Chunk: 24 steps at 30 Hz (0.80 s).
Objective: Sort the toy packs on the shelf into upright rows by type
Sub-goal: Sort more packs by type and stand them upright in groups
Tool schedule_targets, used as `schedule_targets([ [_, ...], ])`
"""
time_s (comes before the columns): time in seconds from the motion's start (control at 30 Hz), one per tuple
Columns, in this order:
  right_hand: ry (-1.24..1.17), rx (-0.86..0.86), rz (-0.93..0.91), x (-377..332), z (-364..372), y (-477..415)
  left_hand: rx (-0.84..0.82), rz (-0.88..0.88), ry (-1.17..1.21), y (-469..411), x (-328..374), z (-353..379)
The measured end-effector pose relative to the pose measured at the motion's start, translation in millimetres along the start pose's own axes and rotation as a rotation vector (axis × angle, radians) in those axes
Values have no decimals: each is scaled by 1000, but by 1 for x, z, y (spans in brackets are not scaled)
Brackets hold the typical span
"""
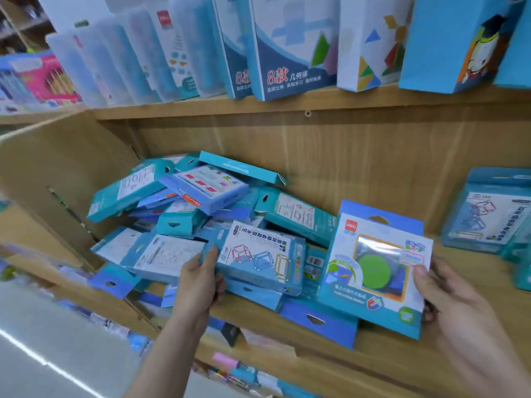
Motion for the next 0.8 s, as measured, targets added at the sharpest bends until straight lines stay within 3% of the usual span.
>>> schedule_targets([
  [0.33,-28,95,69,23,41,-5,-344,116,-248,-2,-5,17],
  [0.53,-16,107,10,18,48,-3,-452,160,-336,14,-4,24],
  [0.67,3,116,-58,4,47,3,-523,347,-773,14,2,31],
  [0.8,39,143,-140,-9,43,10,-465,499,-1150,15,25,32],
])
Point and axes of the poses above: each hand's wrist, its own y-axis away from the middle knuckle, its own z-axis out of the palm, x = y × z, the point moved 5 cm from there along -y, towards the middle knuckle, and after that the axes turned 14 degrees about z, right-handed, at the moved point
